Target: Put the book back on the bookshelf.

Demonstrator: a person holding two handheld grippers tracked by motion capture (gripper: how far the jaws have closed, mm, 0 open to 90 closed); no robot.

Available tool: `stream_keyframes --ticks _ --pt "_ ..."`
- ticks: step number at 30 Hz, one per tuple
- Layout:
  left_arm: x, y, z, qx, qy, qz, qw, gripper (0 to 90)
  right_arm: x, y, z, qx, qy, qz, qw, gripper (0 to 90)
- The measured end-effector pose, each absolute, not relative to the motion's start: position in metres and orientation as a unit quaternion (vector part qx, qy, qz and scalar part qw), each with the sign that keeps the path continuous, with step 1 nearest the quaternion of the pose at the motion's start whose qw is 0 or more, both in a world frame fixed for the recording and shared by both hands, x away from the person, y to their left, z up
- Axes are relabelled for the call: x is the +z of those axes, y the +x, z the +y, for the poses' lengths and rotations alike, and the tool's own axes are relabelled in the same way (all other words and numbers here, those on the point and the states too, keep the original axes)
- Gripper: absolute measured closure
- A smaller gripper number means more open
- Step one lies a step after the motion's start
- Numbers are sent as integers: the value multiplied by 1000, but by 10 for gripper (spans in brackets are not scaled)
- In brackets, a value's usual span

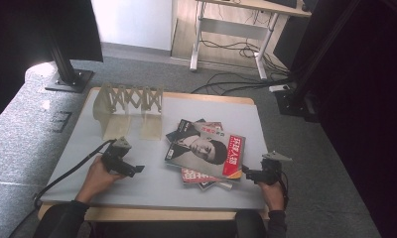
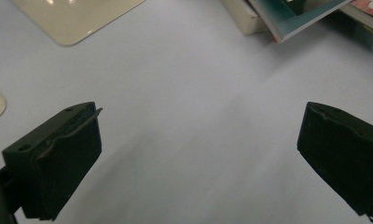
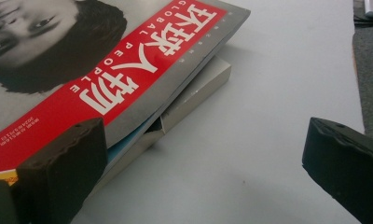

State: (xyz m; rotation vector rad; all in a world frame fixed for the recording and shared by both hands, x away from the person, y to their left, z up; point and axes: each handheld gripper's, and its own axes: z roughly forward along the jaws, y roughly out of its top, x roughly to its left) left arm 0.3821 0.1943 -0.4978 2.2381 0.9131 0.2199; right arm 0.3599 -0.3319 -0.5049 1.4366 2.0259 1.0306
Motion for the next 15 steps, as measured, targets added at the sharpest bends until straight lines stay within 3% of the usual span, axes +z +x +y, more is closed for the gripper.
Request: stream_keyframes --ticks 15 --pt "-469 405 151 81 885 303 345 0 -490 360 -328 381 514 735 223 0"
